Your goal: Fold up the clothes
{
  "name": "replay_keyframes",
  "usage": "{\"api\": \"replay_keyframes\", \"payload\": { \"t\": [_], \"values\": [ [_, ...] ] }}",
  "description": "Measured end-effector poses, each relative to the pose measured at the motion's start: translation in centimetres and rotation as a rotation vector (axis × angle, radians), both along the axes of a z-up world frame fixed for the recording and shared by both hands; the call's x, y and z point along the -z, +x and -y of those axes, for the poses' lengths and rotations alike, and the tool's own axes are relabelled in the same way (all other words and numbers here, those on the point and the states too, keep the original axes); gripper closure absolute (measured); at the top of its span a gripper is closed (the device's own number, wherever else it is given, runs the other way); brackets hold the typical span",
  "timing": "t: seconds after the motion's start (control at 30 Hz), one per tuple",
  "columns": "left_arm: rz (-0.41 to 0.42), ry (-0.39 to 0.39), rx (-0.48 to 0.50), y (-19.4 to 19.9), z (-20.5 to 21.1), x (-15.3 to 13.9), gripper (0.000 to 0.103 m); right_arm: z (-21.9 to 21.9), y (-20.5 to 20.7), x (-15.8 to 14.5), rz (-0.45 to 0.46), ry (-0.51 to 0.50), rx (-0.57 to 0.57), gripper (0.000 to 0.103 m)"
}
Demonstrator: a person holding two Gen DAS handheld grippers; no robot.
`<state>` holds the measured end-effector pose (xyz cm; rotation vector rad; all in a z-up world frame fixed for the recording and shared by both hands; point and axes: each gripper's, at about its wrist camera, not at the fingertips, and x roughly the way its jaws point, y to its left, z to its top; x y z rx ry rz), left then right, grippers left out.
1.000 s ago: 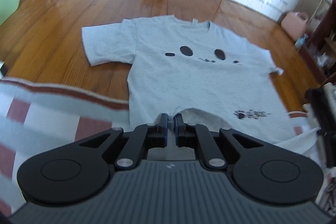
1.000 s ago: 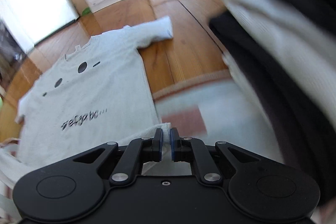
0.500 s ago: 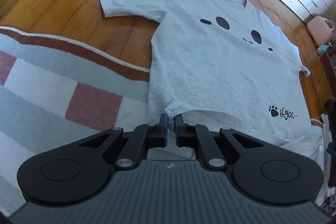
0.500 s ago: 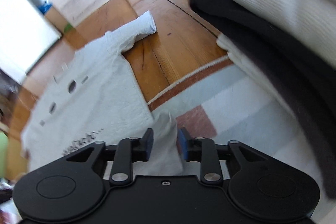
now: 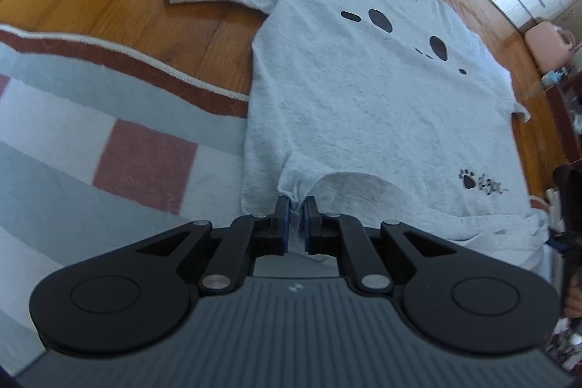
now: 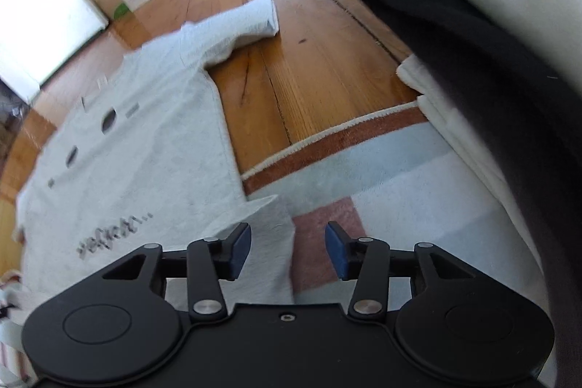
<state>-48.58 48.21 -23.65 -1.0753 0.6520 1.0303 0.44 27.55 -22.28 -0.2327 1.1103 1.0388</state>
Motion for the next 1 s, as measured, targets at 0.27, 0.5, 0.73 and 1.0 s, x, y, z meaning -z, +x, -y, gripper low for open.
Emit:
{"api": "replay_keyframes", "payload": {
  "t": [0.27,0.5,0.73,1.0],
  "values": [
    [-0.08,0.054,0.032,1.5,-0.6,0.1,0.095,-1.4,-3.3,0.3,0.156,0.061,-0.198,0.1],
    [-0.132,0.325,0.079,2.4,1.7,-4.9,0.096,1.0,-6.4,-7.0,0.353,0.282,-0.166,0.101],
    [-0.07,0.548,-0.068,-1.8,4.6,-9.7,0.096,2.1,-7.0,-12.4,0.44,0.414,-0.101,0.101],
    [0.007,0.633,-0.137,-4.0,10.0,-13.4,0.096,3.6,-8.0,-15.0,0.409,0.51,-0.102,0.101]
  ]
}}
